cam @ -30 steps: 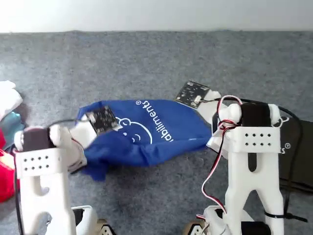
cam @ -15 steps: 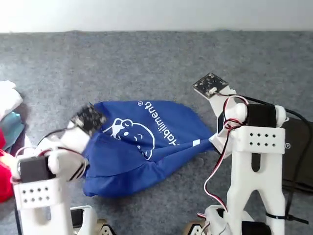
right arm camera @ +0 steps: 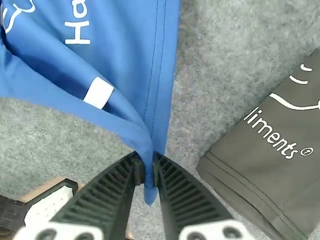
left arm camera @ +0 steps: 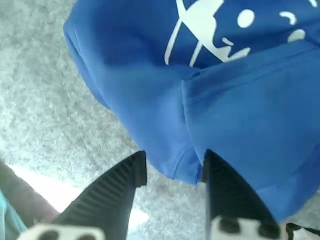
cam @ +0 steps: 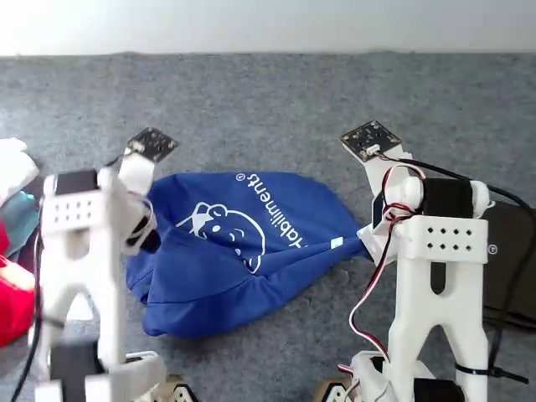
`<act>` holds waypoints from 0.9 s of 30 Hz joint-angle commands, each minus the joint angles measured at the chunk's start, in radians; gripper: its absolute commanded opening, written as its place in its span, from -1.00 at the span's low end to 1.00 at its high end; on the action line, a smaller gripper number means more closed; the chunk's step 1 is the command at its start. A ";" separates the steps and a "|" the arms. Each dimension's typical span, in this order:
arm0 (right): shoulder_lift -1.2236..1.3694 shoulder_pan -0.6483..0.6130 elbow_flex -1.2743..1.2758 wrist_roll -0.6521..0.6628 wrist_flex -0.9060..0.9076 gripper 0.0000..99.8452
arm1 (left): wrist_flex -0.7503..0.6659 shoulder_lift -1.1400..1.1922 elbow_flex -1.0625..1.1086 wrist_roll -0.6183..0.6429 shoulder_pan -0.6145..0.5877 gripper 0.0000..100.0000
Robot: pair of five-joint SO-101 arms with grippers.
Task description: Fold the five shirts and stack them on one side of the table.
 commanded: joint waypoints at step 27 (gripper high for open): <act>-0.013 0.008 0.118 -0.008 0.027 -0.98 | 0.199 0.621 -0.516 0.009 0.180 -0.71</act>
